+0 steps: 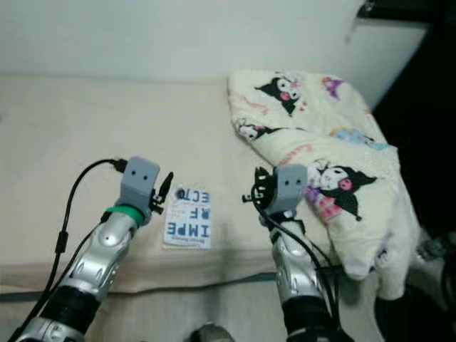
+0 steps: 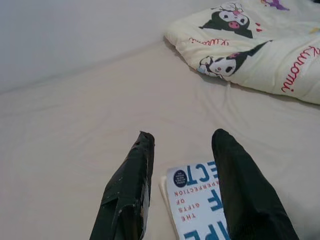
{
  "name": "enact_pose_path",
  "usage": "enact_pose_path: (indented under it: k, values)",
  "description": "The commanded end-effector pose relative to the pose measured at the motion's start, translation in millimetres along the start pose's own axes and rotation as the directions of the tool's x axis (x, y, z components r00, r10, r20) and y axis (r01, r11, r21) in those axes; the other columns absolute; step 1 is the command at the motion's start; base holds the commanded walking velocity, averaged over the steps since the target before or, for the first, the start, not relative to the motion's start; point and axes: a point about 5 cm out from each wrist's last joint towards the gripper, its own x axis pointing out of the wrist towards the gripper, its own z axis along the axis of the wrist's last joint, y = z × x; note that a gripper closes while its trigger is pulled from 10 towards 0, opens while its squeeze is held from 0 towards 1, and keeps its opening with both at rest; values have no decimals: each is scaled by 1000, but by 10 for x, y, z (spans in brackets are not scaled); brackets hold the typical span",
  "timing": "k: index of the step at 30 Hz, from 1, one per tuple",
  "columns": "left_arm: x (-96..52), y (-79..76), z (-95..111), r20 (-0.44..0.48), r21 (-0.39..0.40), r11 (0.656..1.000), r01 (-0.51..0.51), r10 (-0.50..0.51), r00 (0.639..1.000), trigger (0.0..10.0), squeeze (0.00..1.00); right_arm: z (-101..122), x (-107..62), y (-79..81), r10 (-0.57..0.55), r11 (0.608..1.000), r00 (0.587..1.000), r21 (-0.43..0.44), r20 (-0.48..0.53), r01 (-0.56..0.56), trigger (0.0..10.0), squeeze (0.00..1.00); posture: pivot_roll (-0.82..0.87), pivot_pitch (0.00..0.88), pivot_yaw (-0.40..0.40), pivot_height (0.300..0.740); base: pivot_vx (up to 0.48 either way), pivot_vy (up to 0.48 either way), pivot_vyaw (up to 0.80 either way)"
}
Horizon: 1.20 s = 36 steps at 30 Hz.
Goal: Clean up the room
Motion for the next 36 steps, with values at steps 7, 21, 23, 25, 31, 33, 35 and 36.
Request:
enact_pose_path:
  k: [7,21,23,25,31,33,35,36]
  values:
    - [-35,24,-62,-11,13,1000,-7,7,1000,10000,0,-38,-10,61,10,1000,1000,11,-12,-10,10000,0,-160,70,-8,740,0,58,0]
    - [-41,-15,-66,1,22,1000,11,-11,1000,10000,0,-56,-22,104,48,999,999,18,-21,-48,10000,0,-165,67,-5,740,0,0,0]
    - [-45,-16,-74,2,24,1000,5,-6,1000,10000,0,-55,-29,119,57,998,998,19,-17,-56,10000,0,-168,68,-8,740,0,0,0]
    - [-48,3,-92,-1,24,1000,-18,18,1000,10000,0,-49,-35,151,76,997,997,18,-11,-76,10000,0,-169,67,-10,740,216,0,0]
    - [-43,30,-96,-3,22,999,-39,40,999,10000,0,-52,-18,130,62,997,998,-52,-26,-63,10000,0,-166,68,-15,740,459,0,248]
    - [-41,38,-92,-1,22,999,-45,45,999,10000,0,-50,0,92,44,993,998,-112,-35,-48,10000,0,-166,69,-16,740,472,0,772]
    - [-41,37,-89,0,20,999,-48,48,999,10000,0,-11,12,78,36,996,999,-80,-13,-37,10000,0,-169,70,-16,740,472,0,387]
    - [-41,37,-89,0,20,999,-48,48,999,10000,0,-11,12,78,36,996,999,-80,-13,-37,10000,0,-169,70,-16,740,472,0,0]
